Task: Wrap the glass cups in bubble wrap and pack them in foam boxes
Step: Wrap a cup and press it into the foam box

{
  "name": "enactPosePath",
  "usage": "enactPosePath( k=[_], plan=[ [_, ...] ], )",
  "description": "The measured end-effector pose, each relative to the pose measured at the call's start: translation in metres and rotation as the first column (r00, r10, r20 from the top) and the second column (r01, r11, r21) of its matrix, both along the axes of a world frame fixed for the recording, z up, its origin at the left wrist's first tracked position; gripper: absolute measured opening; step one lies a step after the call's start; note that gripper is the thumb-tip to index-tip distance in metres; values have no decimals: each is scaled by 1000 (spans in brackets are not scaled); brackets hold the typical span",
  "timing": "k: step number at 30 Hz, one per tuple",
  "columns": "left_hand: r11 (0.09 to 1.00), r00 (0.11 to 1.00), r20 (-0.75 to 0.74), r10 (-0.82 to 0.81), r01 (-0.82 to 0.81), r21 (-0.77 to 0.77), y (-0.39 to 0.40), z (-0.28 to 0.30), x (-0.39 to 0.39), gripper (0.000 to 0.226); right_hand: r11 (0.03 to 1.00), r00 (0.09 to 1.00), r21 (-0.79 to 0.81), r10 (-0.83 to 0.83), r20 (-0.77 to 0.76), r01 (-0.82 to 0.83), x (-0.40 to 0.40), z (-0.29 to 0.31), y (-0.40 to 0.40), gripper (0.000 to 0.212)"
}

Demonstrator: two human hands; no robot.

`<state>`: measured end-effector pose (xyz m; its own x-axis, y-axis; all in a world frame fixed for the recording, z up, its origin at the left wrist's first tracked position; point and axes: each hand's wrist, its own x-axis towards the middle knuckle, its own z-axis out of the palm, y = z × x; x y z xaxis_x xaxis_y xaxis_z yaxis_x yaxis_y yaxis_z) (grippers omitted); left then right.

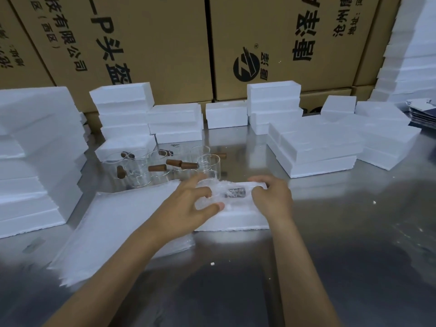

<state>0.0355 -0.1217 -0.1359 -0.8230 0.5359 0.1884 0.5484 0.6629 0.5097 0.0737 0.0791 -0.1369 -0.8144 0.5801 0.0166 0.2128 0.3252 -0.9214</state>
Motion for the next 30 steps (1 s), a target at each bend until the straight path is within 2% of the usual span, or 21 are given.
enactPosePath(
  k=[3, 8, 11, 13, 14, 15, 17, 18, 20, 23, 26, 28, 30],
  plan=[
    [999, 1000, -17, -23, 22, -40, -1, -1, -1, 38, 999, 999, -44, -11, -37, 9, -3, -4, 2, 38],
    [997, 998, 23, -58, 59, -52, -2, 6, -1, 29, 992, 996, -92, 77, -47, -81, -10, -6, 12, 31],
    [994, 995, 69, -78, 83, -71, -2, 14, -3, 41, 973, 983, -147, 180, 21, -175, -15, 2, 28, 19],
    [989, 989, 94, -117, 108, 96, -2, 29, -8, 46, 932, 983, -322, 185, 23, -168, -16, 8, 44, 25],
    [976, 992, 72, -106, 90, 200, -1, 40, -17, 43, 904, 991, -408, 132, -9, -125, -20, 8, 51, 30],
    [959, 998, 30, -59, 48, 278, -1, 50, -31, 37, 906, 998, -419, 47, -51, -64, -23, 5, 55, 32],
    [943, 991, -96, 95, -59, 326, 1, 69, -76, 22, 977, 991, -200, -96, -98, 75, -32, -6, 54, 31],
    [948, 973, -162, 164, -110, 298, 1, 76, -104, 21, 989, 984, -74, -135, -118, 126, -36, -11, 51, 30],
    [963, 929, -266, 257, -225, 145, 2, 87, -161, 41, 989, 981, 40, -133, -140, 139, -42, -17, 48, 27],
    [914, 874, -381, 301, -379, -145, 3, 93, -233, 65, 990, 984, 47, -124, -125, 130, -50, -21, 56, 28],
    [857, 880, -371, 296, -416, -303, -1, 84, -282, 88, 992, 979, 12, -120, -165, 124, -51, -24, 61, 29],
    [829, 885, -358, 297, -425, -363, 0, 74, -304, 91, 992, 973, 13, -119, -197, 124, -52, -25, 61, 28],
    [809, 856, -422, 299, -462, -365, 4, 64, -317, 76, 989, 966, 52, -120, -231, 136, -53, -28, 62, 30]
  ],
)
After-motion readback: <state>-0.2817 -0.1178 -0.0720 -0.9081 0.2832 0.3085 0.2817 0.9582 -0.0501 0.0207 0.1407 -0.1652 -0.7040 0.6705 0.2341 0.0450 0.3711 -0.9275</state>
